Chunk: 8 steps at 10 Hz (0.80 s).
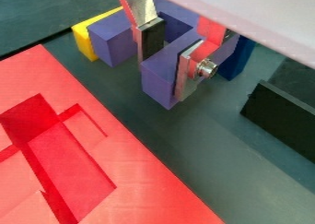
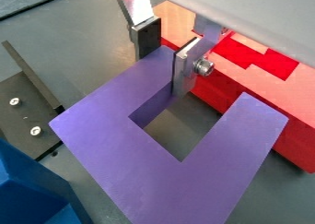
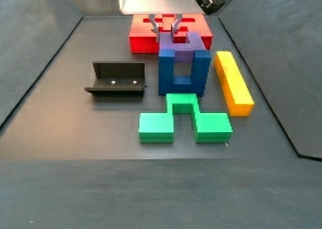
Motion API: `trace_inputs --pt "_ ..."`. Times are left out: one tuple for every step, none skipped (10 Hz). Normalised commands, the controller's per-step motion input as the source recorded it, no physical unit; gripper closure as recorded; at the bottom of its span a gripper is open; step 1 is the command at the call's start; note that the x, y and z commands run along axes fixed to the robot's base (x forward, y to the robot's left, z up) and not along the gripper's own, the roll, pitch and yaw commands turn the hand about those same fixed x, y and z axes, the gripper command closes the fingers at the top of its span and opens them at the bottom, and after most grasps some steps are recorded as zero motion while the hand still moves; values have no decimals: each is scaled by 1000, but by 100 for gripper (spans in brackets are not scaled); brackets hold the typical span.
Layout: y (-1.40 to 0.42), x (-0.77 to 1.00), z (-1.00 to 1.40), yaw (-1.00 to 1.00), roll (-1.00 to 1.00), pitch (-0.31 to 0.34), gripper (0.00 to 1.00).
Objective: Pick up the purple object. Move up. Place the purple object on the fixture. Regrasp the purple object. Move to above the board. Insert the purple object.
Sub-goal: Place the purple object on the fixture.
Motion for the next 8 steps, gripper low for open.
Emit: trace_inputs --pt "66 226 300 -320 -834 -309 100" --pt "20 186 311 -323 -826 -400 100" --pt "0 149 343 -306 -806 -471 100" --pt "0 29 440 -129 -551 -394 100" --pt "-189 0 589 63 -157 -380 100" --pt "-163 46 686 83 -269 -294 100" --pt "-26 160 683 0 -494 -209 100" --pt "0 217 546 0 -500 -89 100"
